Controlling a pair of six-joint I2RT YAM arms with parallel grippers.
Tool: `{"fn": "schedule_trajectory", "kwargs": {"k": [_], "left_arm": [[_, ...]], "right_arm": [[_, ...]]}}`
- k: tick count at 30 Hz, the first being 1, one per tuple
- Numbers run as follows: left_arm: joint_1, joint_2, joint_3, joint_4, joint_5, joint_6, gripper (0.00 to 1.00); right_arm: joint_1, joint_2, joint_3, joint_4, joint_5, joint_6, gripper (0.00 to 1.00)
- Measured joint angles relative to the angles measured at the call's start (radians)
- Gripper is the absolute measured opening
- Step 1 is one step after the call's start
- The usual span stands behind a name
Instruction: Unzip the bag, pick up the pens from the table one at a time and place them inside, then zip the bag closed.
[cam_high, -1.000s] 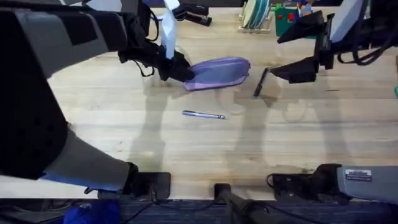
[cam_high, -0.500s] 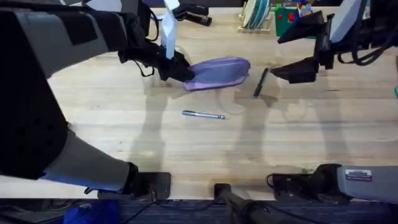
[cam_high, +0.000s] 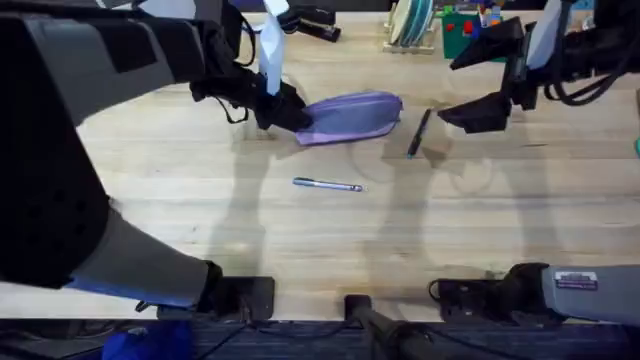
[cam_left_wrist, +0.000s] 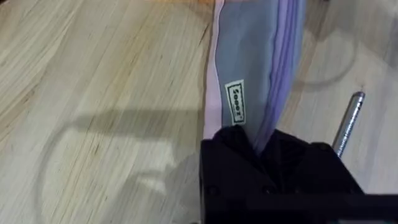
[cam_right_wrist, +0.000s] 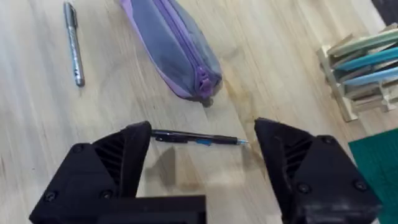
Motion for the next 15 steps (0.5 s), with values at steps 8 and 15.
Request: {"fn": "schedule_trajectory", "kwargs": {"k": [8, 15], "left_arm": [[0.0, 0.0, 0.0, 0.0, 0.0, 0.0, 0.043], [0.0, 0.0, 0.0, 0.0, 0.0, 0.0, 0.043]], "right_arm": [[0.0, 0.058, 0.0, 0.037, 0.004, 0.0, 0.996], [0.001, 0.112, 0.0, 0.054, 0.004, -0.001, 0.996]]}}
